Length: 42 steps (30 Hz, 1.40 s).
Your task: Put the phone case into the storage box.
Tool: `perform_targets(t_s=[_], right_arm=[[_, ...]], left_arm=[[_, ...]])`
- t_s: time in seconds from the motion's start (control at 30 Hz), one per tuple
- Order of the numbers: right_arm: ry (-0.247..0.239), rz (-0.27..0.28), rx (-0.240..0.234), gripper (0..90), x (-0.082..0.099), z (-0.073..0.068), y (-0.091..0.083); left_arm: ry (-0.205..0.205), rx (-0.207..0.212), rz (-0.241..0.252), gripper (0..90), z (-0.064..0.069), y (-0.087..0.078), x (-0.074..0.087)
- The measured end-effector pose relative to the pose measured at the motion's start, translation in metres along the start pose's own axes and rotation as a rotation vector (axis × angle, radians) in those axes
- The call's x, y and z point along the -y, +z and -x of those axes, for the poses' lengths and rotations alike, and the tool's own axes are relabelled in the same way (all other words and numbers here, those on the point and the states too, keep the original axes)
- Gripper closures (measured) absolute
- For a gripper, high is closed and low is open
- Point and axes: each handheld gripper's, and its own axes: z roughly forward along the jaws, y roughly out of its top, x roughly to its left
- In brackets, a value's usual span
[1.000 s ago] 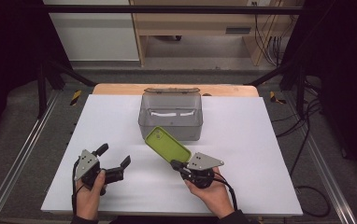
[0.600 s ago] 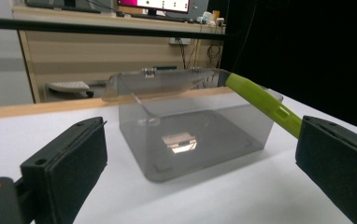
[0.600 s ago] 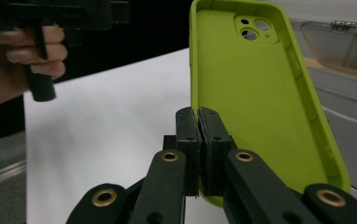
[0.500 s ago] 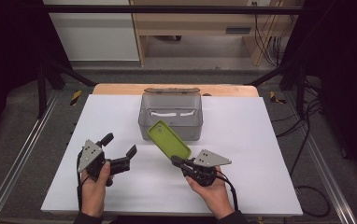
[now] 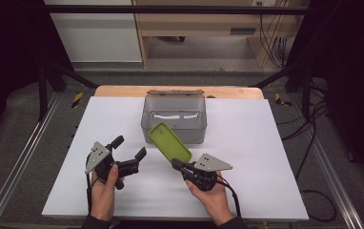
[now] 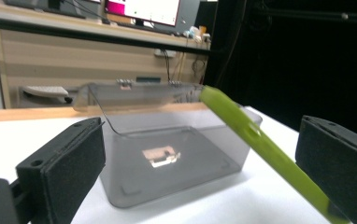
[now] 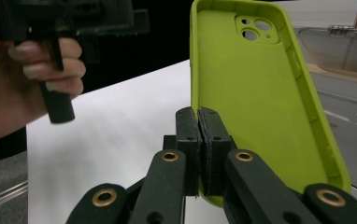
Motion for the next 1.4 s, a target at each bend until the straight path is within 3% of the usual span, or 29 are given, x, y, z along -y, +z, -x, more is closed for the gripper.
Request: perform_targets(t_s=[0.3,0.5,0.73,0.87,1.03,1.27,1.4], right_arm=[[-0.011,0.019,0.011,88.0,-0.002,-0.003,-0.002],[-0.019,0.028,0.012,88.0,-0.003,-0.008,0.000],[-0.022,0.028,0.008,88.0,-0.003,-0.014,0.004],[-0.012,0.027,-0.002,88.0,-0.002,-0.017,0.006],[-0.019,0.030,-0.001,88.0,-0.003,-0.019,0.006],[-0.017,0.031,0.000,88.0,-0.004,-0.022,0.008],[-0.012,0.026,-0.011,88.0,-0.003,-0.025,0.011]], left_arm=[[-0.028,0.029,-0.021,1.0,0.014,0.006,0.006],[-0.114,0.006,0.012,1.0,0.023,0.006,0.008],[-0.106,0.020,0.021,1.8,0.034,0.007,0.010],[-0.160,0.017,0.033,2.7,0.033,0.007,0.013],[-0.150,0.019,0.026,5.2,0.037,0.007,0.015],[-0.159,0.031,0.020,19.7,0.043,0.007,0.018],[-0.188,0.026,0.035,33.1,0.044,0.006,0.017]])
